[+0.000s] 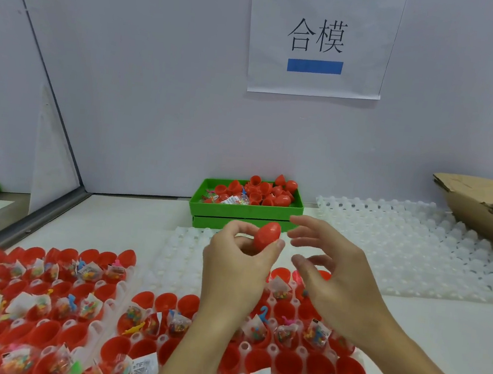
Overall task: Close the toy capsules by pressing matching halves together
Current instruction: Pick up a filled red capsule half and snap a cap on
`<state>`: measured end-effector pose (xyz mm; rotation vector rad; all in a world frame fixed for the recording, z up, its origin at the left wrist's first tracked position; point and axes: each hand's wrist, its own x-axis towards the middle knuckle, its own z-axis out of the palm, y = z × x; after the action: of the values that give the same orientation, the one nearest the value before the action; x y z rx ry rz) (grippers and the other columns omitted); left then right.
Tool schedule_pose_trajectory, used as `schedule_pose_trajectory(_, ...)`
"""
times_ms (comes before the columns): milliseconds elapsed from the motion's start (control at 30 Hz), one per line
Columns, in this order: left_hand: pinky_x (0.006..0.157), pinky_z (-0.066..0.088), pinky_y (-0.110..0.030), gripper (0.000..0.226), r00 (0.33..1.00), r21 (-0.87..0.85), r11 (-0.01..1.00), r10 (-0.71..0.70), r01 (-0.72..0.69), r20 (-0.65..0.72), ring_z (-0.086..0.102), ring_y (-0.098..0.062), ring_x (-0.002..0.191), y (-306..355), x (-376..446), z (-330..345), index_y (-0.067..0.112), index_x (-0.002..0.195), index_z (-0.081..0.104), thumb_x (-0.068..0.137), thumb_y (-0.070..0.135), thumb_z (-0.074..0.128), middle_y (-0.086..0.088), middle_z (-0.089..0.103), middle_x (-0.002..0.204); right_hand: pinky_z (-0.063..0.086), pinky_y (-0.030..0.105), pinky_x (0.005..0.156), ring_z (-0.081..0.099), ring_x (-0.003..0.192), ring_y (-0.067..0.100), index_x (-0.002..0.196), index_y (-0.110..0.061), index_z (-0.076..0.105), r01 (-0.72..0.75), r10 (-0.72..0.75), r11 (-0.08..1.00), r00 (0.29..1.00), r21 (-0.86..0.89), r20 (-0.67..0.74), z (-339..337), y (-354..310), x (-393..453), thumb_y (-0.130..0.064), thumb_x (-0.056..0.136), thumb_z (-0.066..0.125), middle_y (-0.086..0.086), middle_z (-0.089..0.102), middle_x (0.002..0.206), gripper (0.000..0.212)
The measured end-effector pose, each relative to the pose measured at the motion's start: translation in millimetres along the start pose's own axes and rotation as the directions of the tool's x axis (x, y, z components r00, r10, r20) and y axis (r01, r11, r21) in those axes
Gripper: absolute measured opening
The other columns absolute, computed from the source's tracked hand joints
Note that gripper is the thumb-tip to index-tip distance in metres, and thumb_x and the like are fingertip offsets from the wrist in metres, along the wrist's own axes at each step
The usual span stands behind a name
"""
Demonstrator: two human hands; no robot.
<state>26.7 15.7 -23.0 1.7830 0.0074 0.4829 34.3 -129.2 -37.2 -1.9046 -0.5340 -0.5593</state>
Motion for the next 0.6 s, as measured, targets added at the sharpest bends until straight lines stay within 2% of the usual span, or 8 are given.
schedule_pose_trajectory(67, 0.059, 0.05, -0.007, 0.026, 0.994, 0.147, 0.984, 0.104, -0.101, -0.011, 0.066, 0.003, 0.071, -1.0, 0.5, -1.5, 0.033, 0.087, 0.057, 0.078, 0.033, 0.082, 0.014, 0.068, 0.074, 0.058, 0.023, 0.08, 0.067, 0.097, 0.003, 0.111, -0.037, 0.064, -0.083, 0.086, 0.992, 0.996, 0.093, -0.02, -0.2, 0.5, 1.7, -0.008, 0.092, 0.064, -0.014, 0.069, 0.095, 0.035)
schedule_pose_trajectory(167, 0.066, 0.054, -0.012, 0.029, 0.97, 0.32, 0.916, 0.235, -0.241, 0.059, 0.065, -0.003, 0.073, -3.7, -0.7, -1.0, 0.032, 0.092, 0.056, 0.078, 0.034, 0.081, 0.013, 0.065, 0.08, 0.059, 0.027, 0.078, 0.071, 0.09, 0.007, 0.107, -0.034, 0.068, -0.167, 0.169, 0.969, 0.986, 0.18, 0.005, 1.1, 0.2, 3.2, -0.022, 0.09, 0.068, -0.012, 0.072, 0.095, 0.021)
schedule_pose_trajectory(233, 0.066, 0.055, -0.014, 0.029, 0.951, 0.363, 0.879, 0.288, -0.31, 0.117, 0.064, -0.004, 0.074, -5.7, -1.1, 0.5, 0.032, 0.093, 0.056, 0.079, 0.033, 0.081, 0.012, 0.064, 0.082, 0.059, 0.024, 0.075, 0.072, 0.086, 0.006, 0.105, -0.033, 0.07, -0.187, 0.186, 0.962, 0.982, 0.197, 0.023, 2.0, -0.4, 2.8, -0.024, 0.087, 0.071, -0.014, 0.073, 0.095, 0.02)
schedule_pose_trajectory(333, 0.069, 0.056, -0.02, 0.027, 0.931, 0.369, 0.856, 0.313, -0.362, 0.186, 0.063, -0.008, 0.078, -7.3, -2.8, 4.3, 0.031, 0.093, 0.057, 0.081, 0.024, 0.08, 0.011, 0.064, 0.082, 0.059, 0.024, 0.074, 0.073, 0.082, 0.009, 0.099, -0.029, 0.073, -0.216, 0.213, 0.951, 0.976, 0.221, 0.041, 1.6, 1.1, 3.2, -0.017, 0.085, 0.074, -0.012, 0.075, 0.091, 0.019)
schedule_pose_trajectory(400, 0.067, 0.056, -0.018, 0.027, 0.946, 0.286, 0.905, 0.272, -0.314, 0.176, 0.066, -0.007, 0.079, -7.3, -3.0, 5.4, 0.031, 0.095, 0.06, 0.08, 0.021, 0.08, 0.012, 0.067, 0.081, 0.059, 0.022, 0.072, 0.073, 0.082, 0.009, 0.098, -0.028, 0.073, -0.234, 0.233, 0.94, 0.972, 0.248, 0.032, -0.3, 3.9, 4.7, -0.01, 0.085, 0.074, -0.011, 0.075, 0.09, 0.022)
schedule_pose_trajectory(467, 0.064, 0.054, -0.014, 0.027, 0.979, 0.066, 0.987, 0.136, -0.148, 0.154, 0.069, -0.003, 0.08, -6.4, -1.0, 3.8, 0.03, 0.1, 0.064, 0.08, 0.021, 0.081, 0.01, 0.072, 0.083, 0.057, 0.018, 0.071, 0.073, 0.084, 0.008, 0.1, -0.027, 0.073, -0.246, 0.253, 0.926, 0.967, 0.287, 0.011, -2.9, 5.4, 6.1, -0.005, 0.084, 0.074, -0.012, 0.075, 0.092, 0.027)
schedule_pose_trajectory(533, 0.067, 0.056, -0.017, 0.021, 0.977, -0.163, 0.984, -0.03, 0.066, 0.213, 0.072, -0.007, 0.082, -3.5, 0.8, 2.0, 0.024, 0.102, 0.068, 0.084, 0.022, 0.077, 0.003, 0.075, 0.089, 0.056, 0.016, 0.07, 0.073, 0.085, 0.007, 0.102, -0.026, 0.072, -0.241, 0.256, 0.918, 0.967, 0.314, -0.008, -5.8, 5.6, 7.1, -0.001, 0.082, 0.075, -0.013, 0.075, 0.093, 0.031)
schedule_pose_trajectory(600, 0.075, 0.059, -0.025, 0.011, 0.961, -0.268, 0.948, -0.1, 0.17, 0.258, 0.074, -0.013, 0.086, -2.8, 1.2, 1.9, 0.019, 0.099, 0.072, 0.088, 0.021, 0.073, -0.002, 0.076, 0.09, 0.055, 0.013, 0.069, 0.072, 0.086, 0.004, 0.101, -0.027, 0.072, -0.226, 0.241, 0.925, 0.97, 0.304, -0.011, -6.7, 3.6, 7.5, 0.0, 0.081, 0.075, -0.016, 0.075, 0.093, 0.034)
